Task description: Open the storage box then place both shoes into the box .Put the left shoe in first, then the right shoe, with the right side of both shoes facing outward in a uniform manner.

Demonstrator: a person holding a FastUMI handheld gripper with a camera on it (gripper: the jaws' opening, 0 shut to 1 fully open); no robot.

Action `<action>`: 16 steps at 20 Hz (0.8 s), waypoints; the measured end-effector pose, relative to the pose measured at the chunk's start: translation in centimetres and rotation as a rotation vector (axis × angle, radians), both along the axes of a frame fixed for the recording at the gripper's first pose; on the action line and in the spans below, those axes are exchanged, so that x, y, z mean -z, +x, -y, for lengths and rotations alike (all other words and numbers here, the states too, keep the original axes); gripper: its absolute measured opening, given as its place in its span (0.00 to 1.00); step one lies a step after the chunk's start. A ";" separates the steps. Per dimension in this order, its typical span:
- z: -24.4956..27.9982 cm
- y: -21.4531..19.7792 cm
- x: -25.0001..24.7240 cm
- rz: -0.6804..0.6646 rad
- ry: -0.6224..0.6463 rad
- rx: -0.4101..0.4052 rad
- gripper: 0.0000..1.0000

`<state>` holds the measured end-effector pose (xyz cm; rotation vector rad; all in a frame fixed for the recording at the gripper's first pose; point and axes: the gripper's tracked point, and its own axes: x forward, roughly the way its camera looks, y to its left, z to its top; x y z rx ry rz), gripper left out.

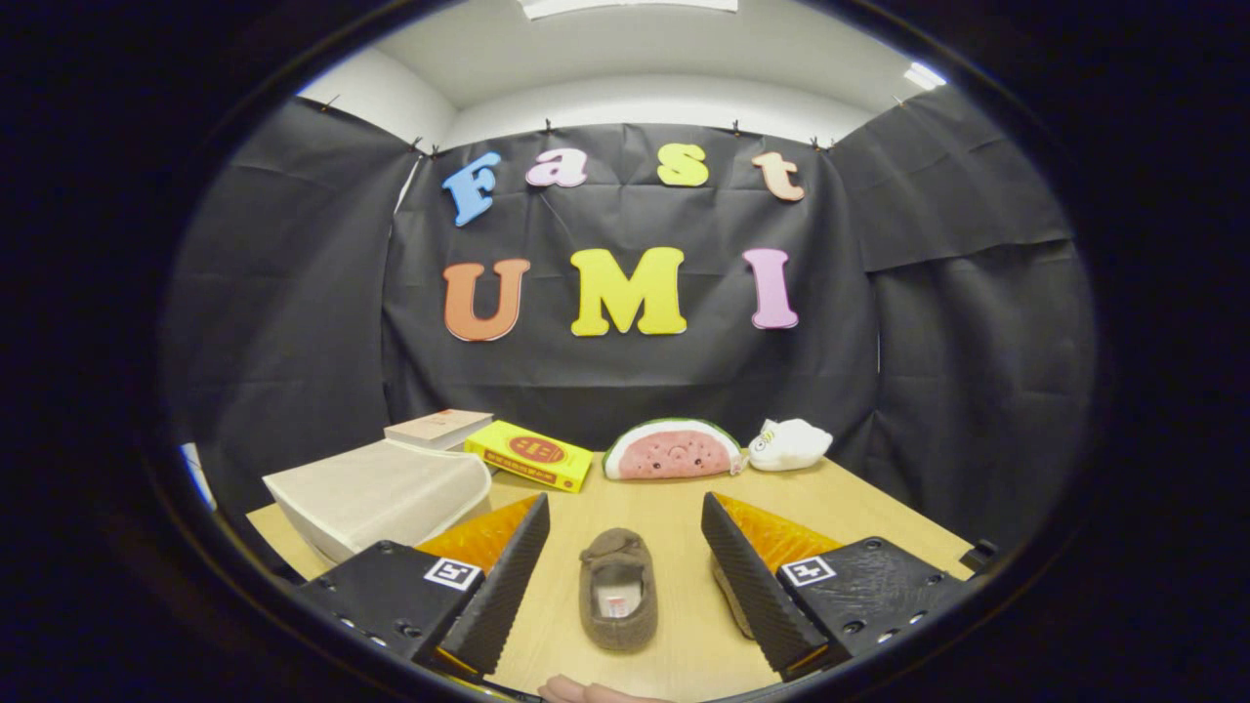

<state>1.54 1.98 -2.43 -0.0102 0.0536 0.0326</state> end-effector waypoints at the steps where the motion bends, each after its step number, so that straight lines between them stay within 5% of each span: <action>1: -0.1 0.3 0.2 -0.005 -0.001 0.000 0.95; 9: -2.6 3.2 1.6 -0.049 -0.024 -0.027 0.95; 16: -9.2 7.1 4.0 -0.138 0.110 -0.254 0.95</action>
